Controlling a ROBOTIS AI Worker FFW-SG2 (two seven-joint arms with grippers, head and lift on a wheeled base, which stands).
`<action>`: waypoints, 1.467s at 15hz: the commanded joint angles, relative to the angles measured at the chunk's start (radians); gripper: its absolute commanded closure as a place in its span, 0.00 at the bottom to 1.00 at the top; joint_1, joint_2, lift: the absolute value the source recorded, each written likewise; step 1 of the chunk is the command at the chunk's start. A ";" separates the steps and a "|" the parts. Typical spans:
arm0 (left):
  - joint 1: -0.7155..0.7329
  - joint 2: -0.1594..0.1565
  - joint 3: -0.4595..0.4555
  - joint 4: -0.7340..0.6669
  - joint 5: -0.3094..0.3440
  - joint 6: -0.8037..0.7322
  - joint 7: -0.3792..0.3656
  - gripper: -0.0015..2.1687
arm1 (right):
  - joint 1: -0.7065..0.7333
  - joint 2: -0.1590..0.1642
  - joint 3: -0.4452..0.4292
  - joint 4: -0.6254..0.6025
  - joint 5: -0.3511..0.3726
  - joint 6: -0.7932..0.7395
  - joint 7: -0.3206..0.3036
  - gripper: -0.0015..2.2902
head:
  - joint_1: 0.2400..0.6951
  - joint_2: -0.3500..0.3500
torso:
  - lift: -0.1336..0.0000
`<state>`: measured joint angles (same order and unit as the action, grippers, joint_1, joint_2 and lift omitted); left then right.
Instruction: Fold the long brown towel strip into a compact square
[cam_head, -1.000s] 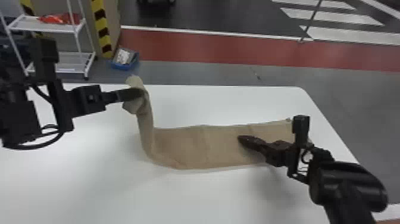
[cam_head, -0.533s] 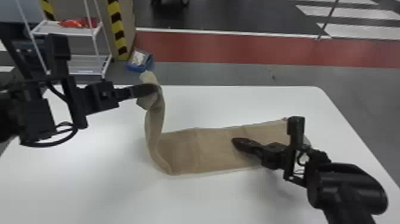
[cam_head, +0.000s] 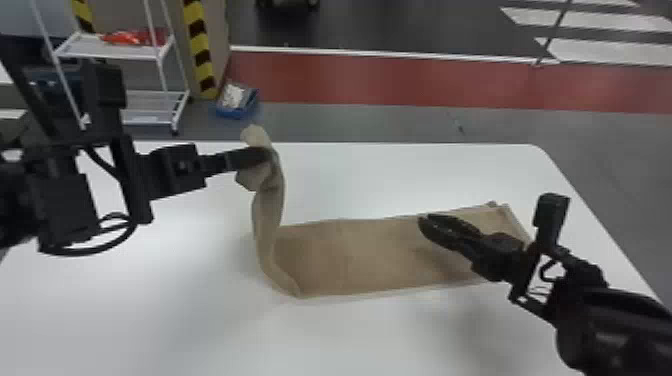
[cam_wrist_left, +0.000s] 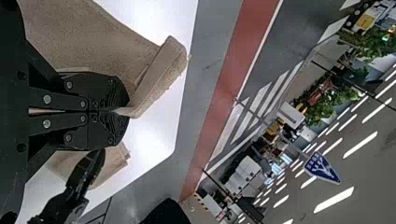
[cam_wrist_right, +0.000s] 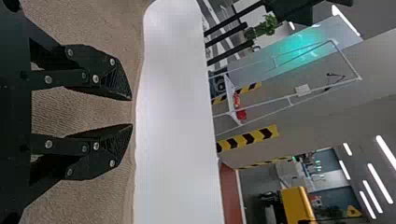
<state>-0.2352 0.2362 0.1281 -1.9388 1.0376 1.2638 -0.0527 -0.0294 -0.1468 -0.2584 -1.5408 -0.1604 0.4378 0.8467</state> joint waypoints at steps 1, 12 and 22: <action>-0.003 -0.012 -0.030 0.000 -0.007 0.000 0.011 0.99 | 0.008 -0.027 -0.050 -0.013 -0.027 -0.080 0.005 0.03 | 1.00 0.32 | 0.10; 0.030 -0.149 -0.351 0.038 -0.134 -0.258 0.088 0.99 | 0.037 -0.096 -0.245 -0.013 -0.024 -0.046 -0.121 0.04 | 0.95 0.00 | 0.10; 0.040 -0.210 -0.611 0.244 -0.241 -0.528 0.128 0.99 | 0.056 -0.122 -0.285 0.021 -0.034 -0.027 -0.132 0.04 | 1.00 0.00 | 0.10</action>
<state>-0.1945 0.0352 -0.4505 -1.7186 0.8045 0.7660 0.0745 0.0264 -0.2698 -0.5431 -1.5292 -0.1934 0.4163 0.7153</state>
